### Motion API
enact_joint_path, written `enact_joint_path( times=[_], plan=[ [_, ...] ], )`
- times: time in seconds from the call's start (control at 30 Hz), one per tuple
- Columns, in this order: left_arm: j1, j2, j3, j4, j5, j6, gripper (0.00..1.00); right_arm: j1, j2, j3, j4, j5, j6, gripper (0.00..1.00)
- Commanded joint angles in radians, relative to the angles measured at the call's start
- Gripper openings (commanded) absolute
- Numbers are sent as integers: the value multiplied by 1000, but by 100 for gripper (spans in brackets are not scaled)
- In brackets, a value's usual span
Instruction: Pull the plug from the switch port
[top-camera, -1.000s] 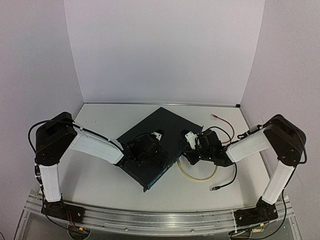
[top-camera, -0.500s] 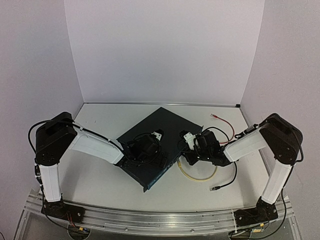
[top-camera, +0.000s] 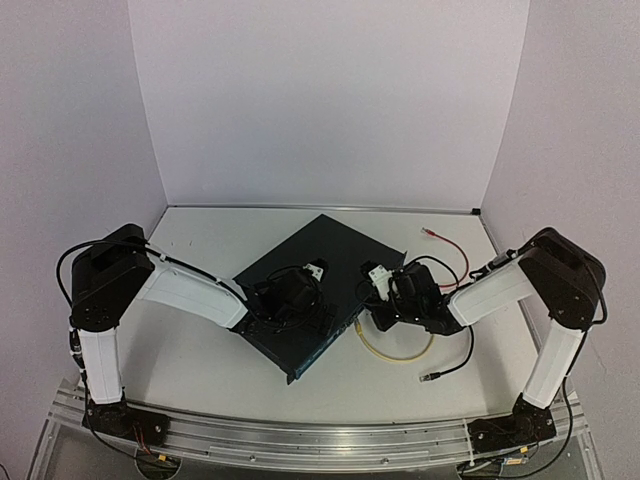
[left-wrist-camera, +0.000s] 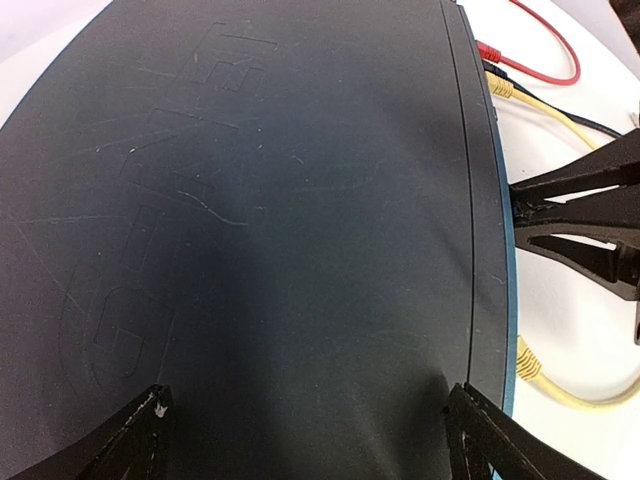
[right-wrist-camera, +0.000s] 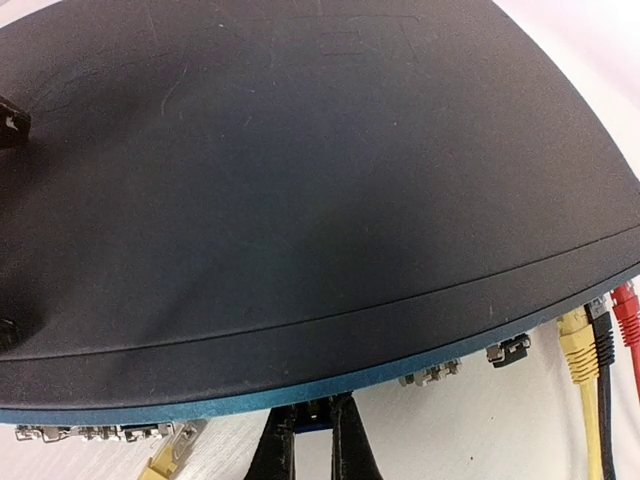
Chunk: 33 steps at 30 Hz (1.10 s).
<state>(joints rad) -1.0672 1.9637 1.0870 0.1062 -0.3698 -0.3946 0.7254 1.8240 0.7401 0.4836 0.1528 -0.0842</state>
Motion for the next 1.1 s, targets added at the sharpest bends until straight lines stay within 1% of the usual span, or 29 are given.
enact_joint_path(
  times=[0.0,0.1,0.23,0.37,0.47,0.63,0.73,0.8,0.93,1.07],
  plan=[
    [31,135,-91,-300,165,-105,94,0,-84,-86,-34,14,45,0],
    [33,135,-94,-297,166,-107,94,0,-133,-130,-100,25,66,0],
    [33,149,-88,-301,163,-108,94,1,-212,-197,-114,54,111,0],
    [38,162,-80,-306,167,-107,94,0,-265,-235,-118,67,110,0],
    [39,187,-64,-321,170,-105,94,0,-263,-242,-120,70,116,0],
    [40,196,-59,-327,178,-110,94,2,-240,-259,-111,74,206,0],
    [41,193,-57,-325,182,-110,94,4,-320,-304,-112,108,200,0],
    [42,198,-50,-328,181,-109,94,4,-405,-335,-139,138,196,0],
    [43,206,-31,-329,178,-103,94,4,-572,-357,-259,179,198,0],
    [44,203,-19,-332,173,-103,94,3,-699,-359,-418,272,217,0]
  ],
)
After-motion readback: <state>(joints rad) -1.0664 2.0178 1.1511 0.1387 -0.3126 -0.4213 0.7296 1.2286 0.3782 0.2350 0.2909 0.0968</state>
